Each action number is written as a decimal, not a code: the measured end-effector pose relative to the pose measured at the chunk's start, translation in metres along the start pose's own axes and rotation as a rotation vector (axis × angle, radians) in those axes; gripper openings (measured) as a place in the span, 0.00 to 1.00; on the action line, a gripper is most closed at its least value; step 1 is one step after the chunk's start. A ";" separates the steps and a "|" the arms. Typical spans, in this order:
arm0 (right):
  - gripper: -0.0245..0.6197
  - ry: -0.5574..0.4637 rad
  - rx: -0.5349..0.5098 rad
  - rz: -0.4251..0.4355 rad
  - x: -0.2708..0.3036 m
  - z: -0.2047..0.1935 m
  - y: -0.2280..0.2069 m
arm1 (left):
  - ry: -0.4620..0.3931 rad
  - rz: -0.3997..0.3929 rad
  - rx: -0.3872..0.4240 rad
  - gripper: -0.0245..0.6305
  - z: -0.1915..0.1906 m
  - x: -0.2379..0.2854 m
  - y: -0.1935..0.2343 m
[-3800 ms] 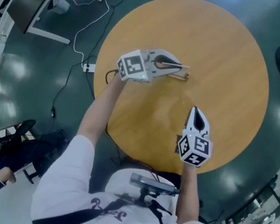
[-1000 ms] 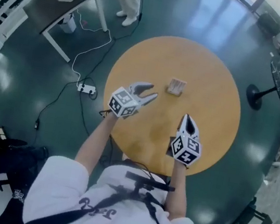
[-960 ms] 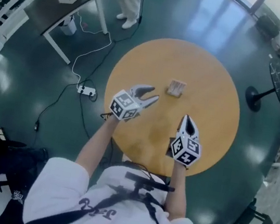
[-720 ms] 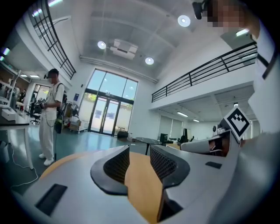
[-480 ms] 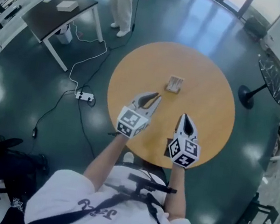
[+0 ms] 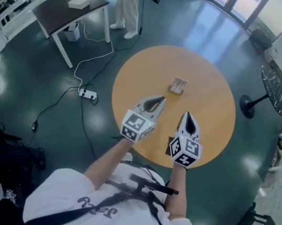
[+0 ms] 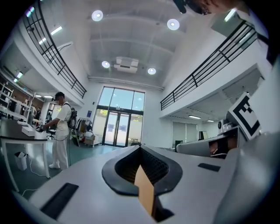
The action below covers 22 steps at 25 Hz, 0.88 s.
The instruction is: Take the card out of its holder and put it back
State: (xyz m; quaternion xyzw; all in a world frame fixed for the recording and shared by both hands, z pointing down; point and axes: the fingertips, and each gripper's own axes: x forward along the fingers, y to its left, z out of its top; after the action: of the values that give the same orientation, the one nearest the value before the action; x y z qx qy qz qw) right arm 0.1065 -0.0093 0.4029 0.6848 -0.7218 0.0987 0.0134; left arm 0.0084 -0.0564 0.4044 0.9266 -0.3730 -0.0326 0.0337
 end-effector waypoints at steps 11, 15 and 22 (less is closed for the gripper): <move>0.07 -0.006 -0.030 0.035 -0.033 0.007 -0.016 | 0.013 0.015 0.019 0.06 -0.002 -0.002 -0.061; 0.07 -0.012 -0.064 0.074 -0.048 0.011 -0.019 | 0.010 0.035 0.011 0.06 -0.003 -0.007 -0.078; 0.07 -0.002 -0.069 0.146 -0.061 0.004 -0.017 | -0.003 0.126 0.020 0.06 -0.004 -0.028 -0.089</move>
State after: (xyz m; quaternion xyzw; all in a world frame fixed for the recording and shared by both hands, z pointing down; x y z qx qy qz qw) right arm 0.1280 0.0491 0.3919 0.6296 -0.7728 0.0737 0.0293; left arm 0.0498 0.0274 0.4014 0.9015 -0.4312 -0.0279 0.0259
